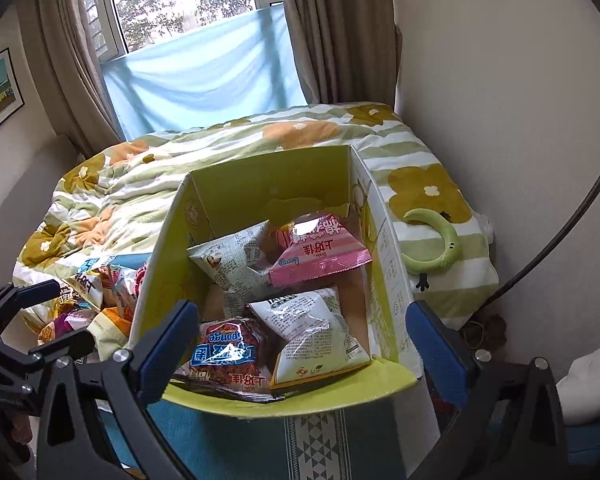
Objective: Organize snacks
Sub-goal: 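Withdraw both tools from the box back toward the snack pile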
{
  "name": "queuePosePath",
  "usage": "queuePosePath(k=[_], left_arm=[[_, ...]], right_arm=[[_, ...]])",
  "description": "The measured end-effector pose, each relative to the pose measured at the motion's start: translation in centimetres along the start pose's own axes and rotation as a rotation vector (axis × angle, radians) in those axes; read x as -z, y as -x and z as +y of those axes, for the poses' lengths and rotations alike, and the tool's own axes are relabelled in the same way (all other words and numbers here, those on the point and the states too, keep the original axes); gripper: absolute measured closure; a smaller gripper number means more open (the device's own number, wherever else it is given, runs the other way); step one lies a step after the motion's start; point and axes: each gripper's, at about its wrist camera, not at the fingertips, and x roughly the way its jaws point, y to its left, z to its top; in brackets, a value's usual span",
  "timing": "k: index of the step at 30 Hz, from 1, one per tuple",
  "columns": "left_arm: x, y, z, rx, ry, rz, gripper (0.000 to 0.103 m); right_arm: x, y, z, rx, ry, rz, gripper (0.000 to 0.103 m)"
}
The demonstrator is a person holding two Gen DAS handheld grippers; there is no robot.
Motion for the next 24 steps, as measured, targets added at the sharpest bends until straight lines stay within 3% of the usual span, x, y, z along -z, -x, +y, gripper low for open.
queuePosePath(k=[13, 24], left_arm=[[4.3, 9.6, 2.7, -0.148, 0.153, -0.103, 0.0], [10.6, 14.8, 8.9, -0.279, 0.286, -0.106, 0.0]], right_arm=[[0.4, 6.3, 3.4, -0.112, 0.117, -0.084, 0.0], [2.5, 7.9, 8.9, -0.216, 0.193, -0.119, 0.0]])
